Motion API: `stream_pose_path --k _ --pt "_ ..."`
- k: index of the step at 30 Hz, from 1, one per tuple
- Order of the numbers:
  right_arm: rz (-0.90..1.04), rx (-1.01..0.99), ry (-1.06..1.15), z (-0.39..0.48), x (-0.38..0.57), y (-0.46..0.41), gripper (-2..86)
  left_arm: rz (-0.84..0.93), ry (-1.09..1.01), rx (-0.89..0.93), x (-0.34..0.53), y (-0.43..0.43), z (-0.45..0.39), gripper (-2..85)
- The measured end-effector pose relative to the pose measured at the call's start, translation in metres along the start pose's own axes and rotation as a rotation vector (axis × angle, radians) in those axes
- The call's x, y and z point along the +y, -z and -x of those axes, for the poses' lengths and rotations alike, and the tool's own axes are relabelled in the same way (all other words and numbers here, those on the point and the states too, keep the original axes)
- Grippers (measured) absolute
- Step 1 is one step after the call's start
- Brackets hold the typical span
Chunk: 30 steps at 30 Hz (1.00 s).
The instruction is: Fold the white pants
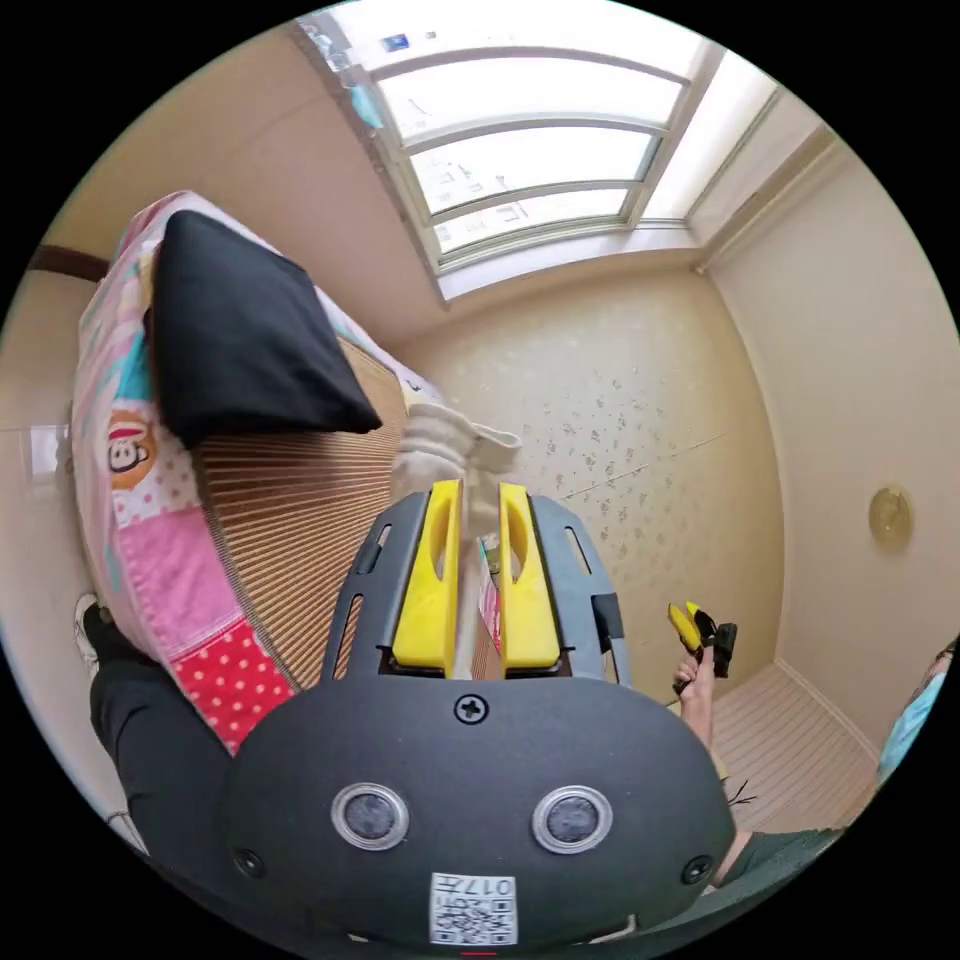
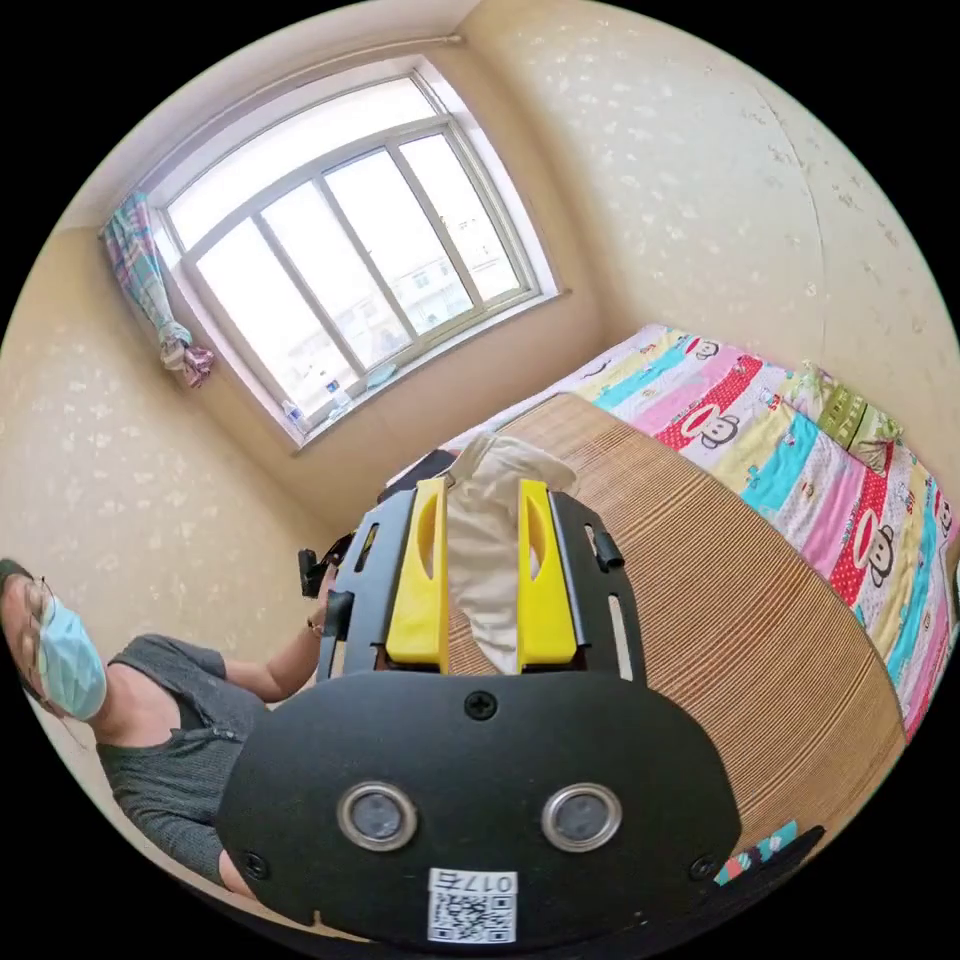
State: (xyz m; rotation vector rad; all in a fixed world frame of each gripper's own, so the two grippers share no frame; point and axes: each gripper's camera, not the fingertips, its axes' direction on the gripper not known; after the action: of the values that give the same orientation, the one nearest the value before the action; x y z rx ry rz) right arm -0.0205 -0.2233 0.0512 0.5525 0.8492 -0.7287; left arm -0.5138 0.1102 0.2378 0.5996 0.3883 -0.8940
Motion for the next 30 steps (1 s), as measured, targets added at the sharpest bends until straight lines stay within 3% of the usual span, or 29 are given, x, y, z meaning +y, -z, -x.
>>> stream_pose_path --k 2,6,9,10,11,12,14,16,19,22,24,26,28,29,30 --pt "0.15 0.028 -0.084 -0.025 0.082 -0.075 14.2 0.172 -0.007 -0.099 0.02 0.011 0.037 6.7" --pt "0.367 0.095 -0.39 -0.06 0.284 -0.197 22.2 0.325 -0.011 -0.155 0.049 0.029 0.061 7.1" --pt "0.251 0.157 -0.408 -0.037 0.355 -0.183 18.1 0.378 0.044 -0.133 0.057 0.041 0.069 7.2" --pt "0.28 0.178 -0.451 -0.04 0.358 -0.177 13.2 0.385 0.065 -0.119 0.056 0.045 0.07 7.1" --pt "0.432 0.203 -0.521 -0.055 0.357 -0.171 3.4 0.385 0.073 -0.104 0.053 0.046 0.069 6.9" --pt "0.664 0.181 -0.561 -0.076 0.354 -0.172 2.6 0.384 0.071 -0.099 0.052 0.046 0.067 6.8" --pt "0.93 0.067 -0.566 -0.104 0.345 -0.169 1.9 0.392 0.039 -0.084 0.045 0.038 0.058 6.1" --pt "0.873 -0.008 -0.537 -0.118 0.316 -0.145 1.8 0.416 0.025 -0.051 0.042 0.024 0.05 5.5" --pt "0.632 -0.105 -0.38 -0.089 0.265 -0.112 2.7 0.442 -0.011 0.069 0.045 0.004 0.028 5.3" --pt "0.597 0.165 -0.268 -0.042 0.26 -0.141 11.4 0.494 -0.056 0.1 0.064 -0.008 0.01 4.6" --pt "0.748 0.302 -0.275 -0.022 0.293 -0.204 20.5 0.548 -0.042 0.11 0.077 -0.015 0.008 4.4" --pt "0.914 0.379 -0.293 -0.015 0.332 -0.252 19.7 0.634 0.029 0.137 0.086 -0.021 0.014 4.3" --pt "0.944 0.693 -0.13 0.012 0.347 -0.264 13.6 0.624 0.138 0.19 0.083 -0.012 0.025 3.9" --pt "1.015 0.811 0.002 0.025 0.348 -0.264 5.4 0.582 0.189 0.237 0.077 -0.002 0.029 3.1" --pt "1.07 0.782 0.058 0.028 0.34 -0.253 5.0 0.564 0.201 0.251 0.074 0.004 0.03 2.4"
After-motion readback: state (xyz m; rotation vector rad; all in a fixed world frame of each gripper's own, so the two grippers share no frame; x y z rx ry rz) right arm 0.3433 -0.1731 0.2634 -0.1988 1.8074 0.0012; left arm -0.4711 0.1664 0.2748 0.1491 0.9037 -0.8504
